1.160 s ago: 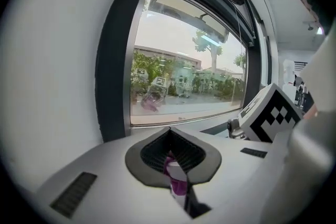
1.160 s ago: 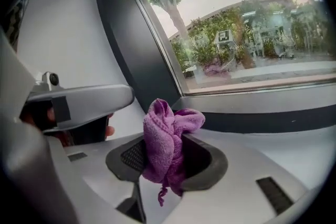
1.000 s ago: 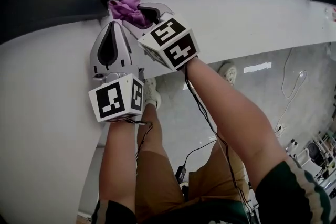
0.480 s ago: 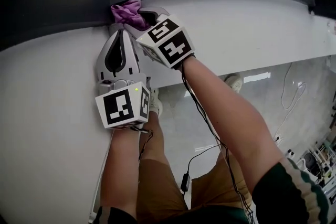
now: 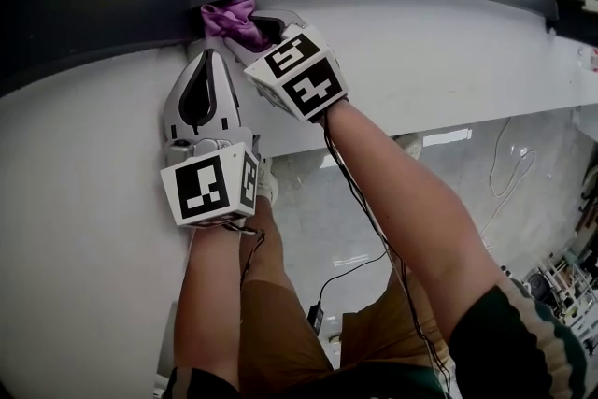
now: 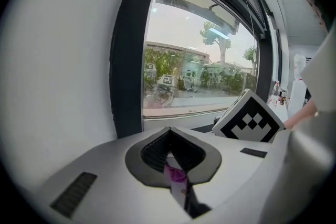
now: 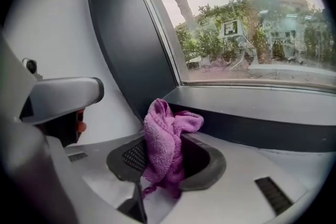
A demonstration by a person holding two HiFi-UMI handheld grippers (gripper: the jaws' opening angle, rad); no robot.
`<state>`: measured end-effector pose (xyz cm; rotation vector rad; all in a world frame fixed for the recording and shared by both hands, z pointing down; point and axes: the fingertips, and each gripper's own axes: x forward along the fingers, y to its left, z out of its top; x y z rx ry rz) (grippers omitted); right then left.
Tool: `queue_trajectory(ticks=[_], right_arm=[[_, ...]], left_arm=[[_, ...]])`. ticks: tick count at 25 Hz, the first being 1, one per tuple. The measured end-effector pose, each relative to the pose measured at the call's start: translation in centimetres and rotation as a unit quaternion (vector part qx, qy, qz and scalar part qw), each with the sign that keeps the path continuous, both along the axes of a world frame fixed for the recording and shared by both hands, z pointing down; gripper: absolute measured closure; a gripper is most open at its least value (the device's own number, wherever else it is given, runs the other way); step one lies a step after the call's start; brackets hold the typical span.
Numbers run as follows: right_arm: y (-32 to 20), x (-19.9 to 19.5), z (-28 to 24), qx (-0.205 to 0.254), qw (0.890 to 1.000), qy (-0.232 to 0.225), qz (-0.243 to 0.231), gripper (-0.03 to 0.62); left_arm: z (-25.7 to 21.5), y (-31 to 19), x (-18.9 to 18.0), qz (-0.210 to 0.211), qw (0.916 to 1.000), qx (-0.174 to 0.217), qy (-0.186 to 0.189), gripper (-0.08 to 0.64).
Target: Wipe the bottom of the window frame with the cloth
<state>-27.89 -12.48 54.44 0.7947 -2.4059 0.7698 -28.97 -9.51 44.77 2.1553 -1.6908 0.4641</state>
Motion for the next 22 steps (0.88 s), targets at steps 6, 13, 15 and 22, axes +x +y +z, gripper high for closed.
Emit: queue_trajectory(ticks=[6, 13, 15, 22], right_arm=[[0.3, -0.3, -1.6, -0.004, 1.000, 0.005, -0.002, 0.434], [-0.6, 6.7, 0.4, -0.010, 1.000, -0.001, 0.011, 0.434], [-0.5, 8.5, 0.8, -0.014, 1.000, 0.000, 0.017, 0.434], [-0.4, 12.0, 0.8, -0.016, 0.999, 0.004, 0.028, 0.434]], left_arm=[[-1.8, 0.0, -1.1, 0.016, 0.9998, 0.000, -0.015, 0.551], [-0.2, -1.3, 5.6, 0.046, 0.9983, -0.001, -0.034, 0.551], [0.1, -1.6, 7.2, 0.056, 0.9978, -0.001, -0.035, 0.551], [-0.2, -1.9, 10.6, 0.070, 0.9974, 0.002, -0.018, 0.551]])
